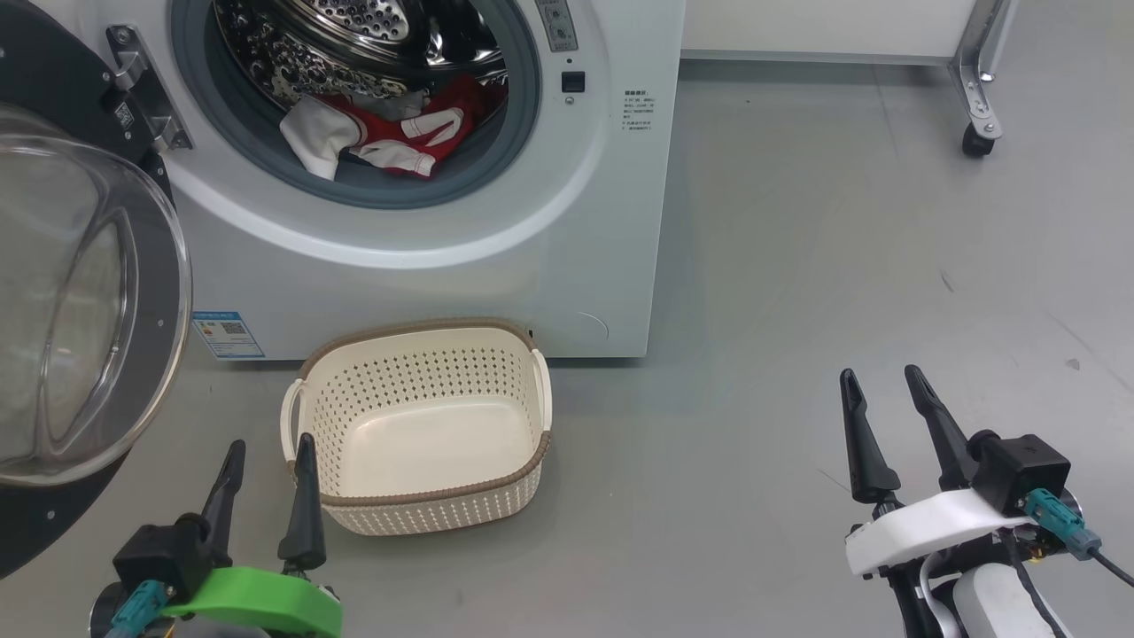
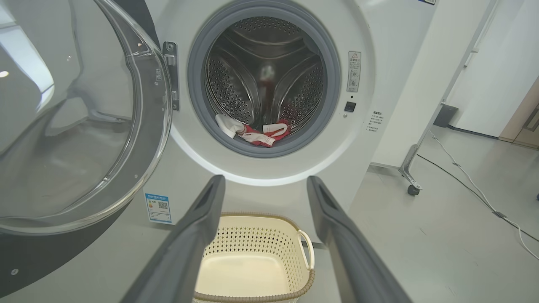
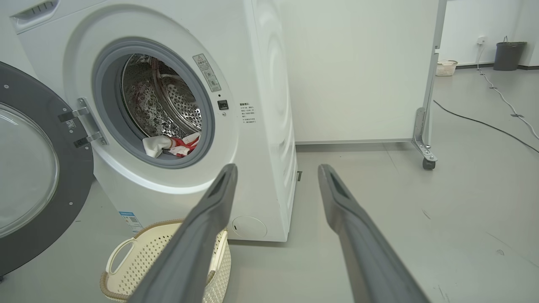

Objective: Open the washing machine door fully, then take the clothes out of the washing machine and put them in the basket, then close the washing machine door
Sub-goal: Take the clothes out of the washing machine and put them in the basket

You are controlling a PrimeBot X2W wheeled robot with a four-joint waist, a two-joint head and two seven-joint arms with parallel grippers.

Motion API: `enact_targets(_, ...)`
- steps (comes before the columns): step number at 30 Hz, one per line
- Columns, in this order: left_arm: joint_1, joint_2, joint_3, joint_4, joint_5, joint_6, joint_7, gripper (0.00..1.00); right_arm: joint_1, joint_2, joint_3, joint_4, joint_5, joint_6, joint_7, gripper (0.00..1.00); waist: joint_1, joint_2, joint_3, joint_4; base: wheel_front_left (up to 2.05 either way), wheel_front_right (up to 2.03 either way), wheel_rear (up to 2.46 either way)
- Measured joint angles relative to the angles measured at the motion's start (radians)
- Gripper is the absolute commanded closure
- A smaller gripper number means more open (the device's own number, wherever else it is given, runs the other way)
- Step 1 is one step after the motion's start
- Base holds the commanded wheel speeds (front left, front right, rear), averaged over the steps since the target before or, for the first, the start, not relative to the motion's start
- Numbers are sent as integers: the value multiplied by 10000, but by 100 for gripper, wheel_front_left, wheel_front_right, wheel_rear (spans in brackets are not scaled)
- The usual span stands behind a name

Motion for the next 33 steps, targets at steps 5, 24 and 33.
enact_targets(5, 4, 0, -8, -8, 0, 0, 0, 0, 2, 2, -8, 0, 0, 0, 0, 0, 0, 0, 29, 34, 104, -104, 0)
enact_targets(24, 8, 36, -8, 58, 136, 115, 0, 0, 3, 4, -52, -2, -4, 0, 0, 0, 0, 0, 197, 102, 132, -132, 0)
enact_targets(33, 7, 35, -65, 77, 180, 115, 0, 0, 3, 4, -81, -2, -61, 0, 0, 0, 0, 0, 238, 92, 93, -93, 0)
